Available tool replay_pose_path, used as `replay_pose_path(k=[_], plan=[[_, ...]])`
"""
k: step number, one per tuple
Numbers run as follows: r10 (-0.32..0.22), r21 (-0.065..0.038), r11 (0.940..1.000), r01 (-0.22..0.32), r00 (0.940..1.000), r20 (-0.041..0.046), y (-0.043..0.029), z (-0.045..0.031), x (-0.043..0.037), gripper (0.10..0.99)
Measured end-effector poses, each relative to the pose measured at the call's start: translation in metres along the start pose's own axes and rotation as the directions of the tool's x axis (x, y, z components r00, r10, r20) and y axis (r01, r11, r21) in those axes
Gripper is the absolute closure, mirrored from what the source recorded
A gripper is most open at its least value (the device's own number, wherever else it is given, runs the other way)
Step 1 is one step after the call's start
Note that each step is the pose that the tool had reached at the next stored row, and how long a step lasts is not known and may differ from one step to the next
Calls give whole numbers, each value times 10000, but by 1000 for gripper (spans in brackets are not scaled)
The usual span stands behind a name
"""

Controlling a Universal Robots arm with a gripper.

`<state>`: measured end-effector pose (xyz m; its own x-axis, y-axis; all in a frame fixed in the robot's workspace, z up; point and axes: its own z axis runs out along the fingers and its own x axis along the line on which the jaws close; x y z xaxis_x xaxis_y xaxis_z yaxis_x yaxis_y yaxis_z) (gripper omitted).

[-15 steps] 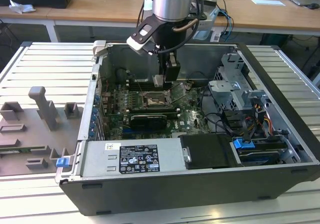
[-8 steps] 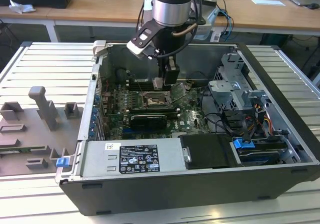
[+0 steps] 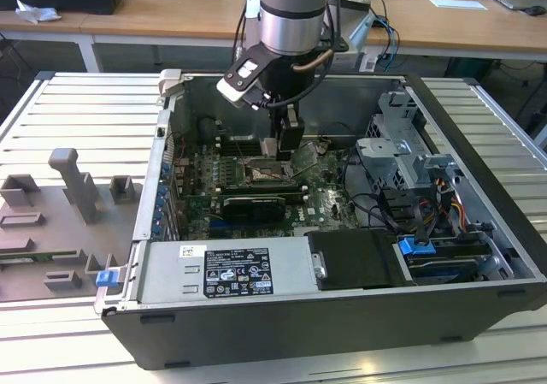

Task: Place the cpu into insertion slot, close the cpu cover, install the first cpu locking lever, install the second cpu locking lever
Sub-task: 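Place the cpu into insertion slot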

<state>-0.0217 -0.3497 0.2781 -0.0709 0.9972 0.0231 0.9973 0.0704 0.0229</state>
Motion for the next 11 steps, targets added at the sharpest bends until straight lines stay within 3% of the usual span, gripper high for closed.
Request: replay_pose_path(k=[3,11], plan=[[434,-9,9991,-434,9991,12,-2,64,1,545],[468,-47,9989,-468,9989,2,-50,163,10,545]])
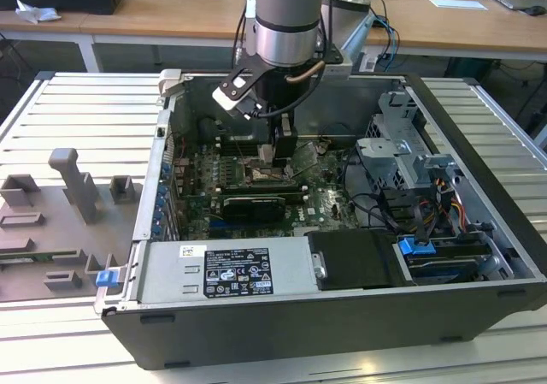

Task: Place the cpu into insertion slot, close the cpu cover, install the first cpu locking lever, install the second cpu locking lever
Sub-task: 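Place the cpu into insertion slot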

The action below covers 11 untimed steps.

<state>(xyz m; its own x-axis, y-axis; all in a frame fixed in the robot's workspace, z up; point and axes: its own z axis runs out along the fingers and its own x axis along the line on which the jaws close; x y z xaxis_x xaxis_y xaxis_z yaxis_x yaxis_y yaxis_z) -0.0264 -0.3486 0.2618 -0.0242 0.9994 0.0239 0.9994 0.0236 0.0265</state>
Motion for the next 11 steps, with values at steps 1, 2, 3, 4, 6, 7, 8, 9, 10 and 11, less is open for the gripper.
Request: replay_pose_path(k=[1,2,3,4,6,7,8,9,10,11], plan=[[0,2,10000,0,10000,2,-3,28,13,545],[-1,2,10000,1,10000,2,-4,51,26,545],[0,1,10000,0,10000,0,-6,73,39,545],[-1,1,10000,1,10000,1,-7,96,55,545],[2,1,10000,-2,10000,2,-11,139,99,545],[1,1,10000,-1,10000,1,-15,161,116,545],[2,-1,10000,-2,10000,-2,-27,201,146,545],[2,0,10000,-2,10000,-1,-38,219,155,545],[2,1,10000,-2,10000,1,-50,237,163,545],[3,0,10000,-3,10000,0,-66,280,185,545]])
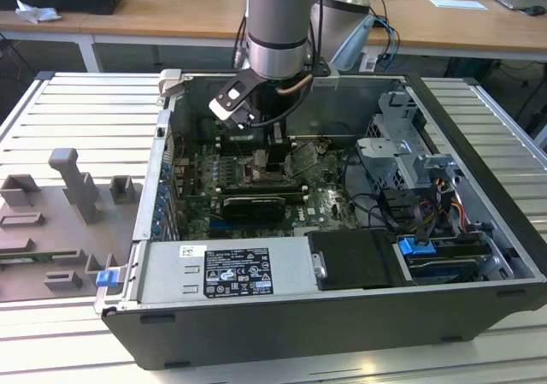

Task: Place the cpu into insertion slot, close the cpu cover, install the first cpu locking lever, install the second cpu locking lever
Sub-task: 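Place the cpu into insertion slot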

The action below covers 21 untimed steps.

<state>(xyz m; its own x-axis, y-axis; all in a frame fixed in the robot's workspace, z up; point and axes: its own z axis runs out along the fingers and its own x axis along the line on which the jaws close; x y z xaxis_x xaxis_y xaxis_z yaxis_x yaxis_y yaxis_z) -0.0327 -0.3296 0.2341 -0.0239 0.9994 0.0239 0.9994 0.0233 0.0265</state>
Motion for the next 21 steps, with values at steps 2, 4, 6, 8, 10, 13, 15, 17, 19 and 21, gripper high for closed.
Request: replay_pose_path(k=[2,4,6,8,10,13,15,17,19,21], plan=[[-1,1,10000,1,10000,1,-11,58,31,545],[-1,0,10000,1,10000,0,-19,97,45,545],[-1,0,10000,1,10000,-1,-21,150,56,545],[129,-3,9999,-129,9999,3,-22,180,57,545],[268,-6,9996,-268,9996,7,-23,198,61,545],[302,-6,9995,-302,9995,9,-23,223,67,545],[304,-6,9995,-304,9995,9,-23,240,68,545],[305,-7,9995,-305,9995,8,-23,257,68,545],[307,-6,9995,-307,9995,10,-23,268,74,545],[308,-8,9995,-308,9995,8,-22,275,76,545]])
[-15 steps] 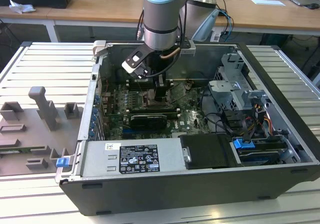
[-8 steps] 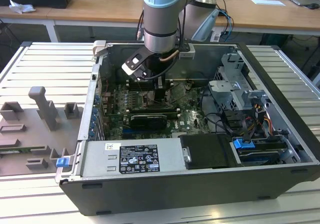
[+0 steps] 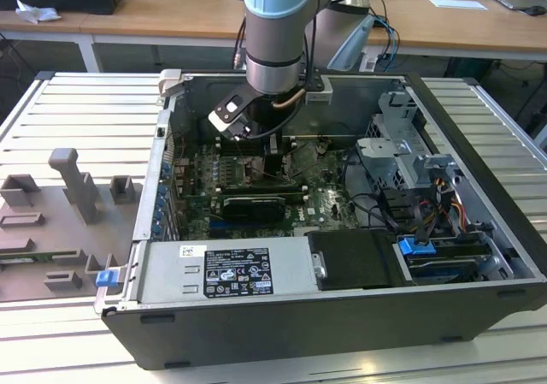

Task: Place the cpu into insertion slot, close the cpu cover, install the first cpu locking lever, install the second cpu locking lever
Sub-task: 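Place the cpu into insertion slot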

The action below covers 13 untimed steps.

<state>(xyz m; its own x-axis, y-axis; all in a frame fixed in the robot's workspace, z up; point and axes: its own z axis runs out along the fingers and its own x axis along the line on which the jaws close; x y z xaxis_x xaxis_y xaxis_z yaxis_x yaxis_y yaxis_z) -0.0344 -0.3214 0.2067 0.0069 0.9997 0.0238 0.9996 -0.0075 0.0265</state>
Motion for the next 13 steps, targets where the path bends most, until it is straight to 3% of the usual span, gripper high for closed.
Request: replay_pose_path(k=[13], plan=[[-6,2,10000,6,10000,5,4,71,8,545]])
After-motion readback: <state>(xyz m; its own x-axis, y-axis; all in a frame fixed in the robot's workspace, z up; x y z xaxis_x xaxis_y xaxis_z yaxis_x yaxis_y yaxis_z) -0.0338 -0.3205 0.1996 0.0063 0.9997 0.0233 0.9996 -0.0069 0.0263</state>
